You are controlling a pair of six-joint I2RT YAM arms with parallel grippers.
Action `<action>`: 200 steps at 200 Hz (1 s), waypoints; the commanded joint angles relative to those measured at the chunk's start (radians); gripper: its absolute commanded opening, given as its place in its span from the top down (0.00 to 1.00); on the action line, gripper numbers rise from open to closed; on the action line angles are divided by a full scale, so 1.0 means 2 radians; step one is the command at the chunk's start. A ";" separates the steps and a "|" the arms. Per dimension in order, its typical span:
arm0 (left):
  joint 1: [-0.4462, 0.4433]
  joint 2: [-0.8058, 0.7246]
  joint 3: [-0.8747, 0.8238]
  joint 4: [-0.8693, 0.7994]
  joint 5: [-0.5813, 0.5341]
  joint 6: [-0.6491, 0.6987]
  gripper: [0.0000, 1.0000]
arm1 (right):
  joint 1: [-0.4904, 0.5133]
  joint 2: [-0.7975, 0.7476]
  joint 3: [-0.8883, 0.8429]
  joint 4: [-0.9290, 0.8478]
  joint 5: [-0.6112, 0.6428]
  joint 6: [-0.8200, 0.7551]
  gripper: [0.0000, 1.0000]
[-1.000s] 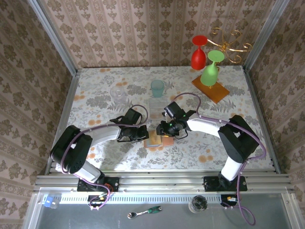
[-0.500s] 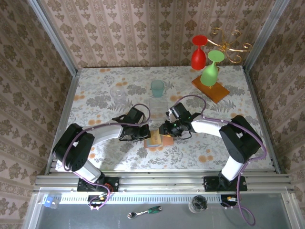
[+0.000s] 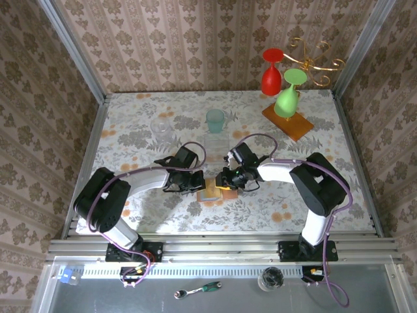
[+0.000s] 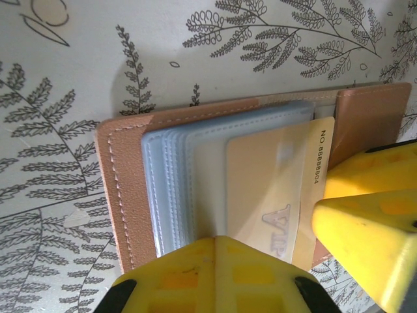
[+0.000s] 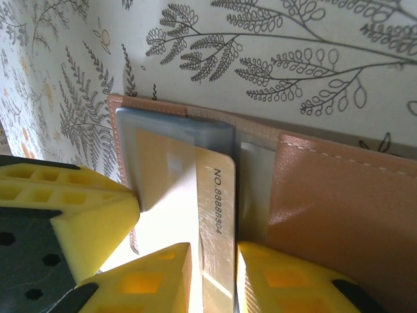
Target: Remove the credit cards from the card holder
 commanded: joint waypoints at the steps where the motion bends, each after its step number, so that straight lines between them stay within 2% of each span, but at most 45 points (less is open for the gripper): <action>1: -0.003 0.018 0.006 -0.027 -0.012 0.013 1.00 | -0.002 0.009 -0.004 0.013 -0.025 0.008 0.75; 113: -0.001 0.008 0.000 -0.030 -0.018 0.012 1.00 | -0.014 -0.016 -0.028 0.017 -0.011 0.014 0.87; 200: 0.002 0.003 -0.001 -0.033 -0.017 0.013 1.00 | -0.029 -0.062 -0.027 -0.047 0.011 -0.020 0.91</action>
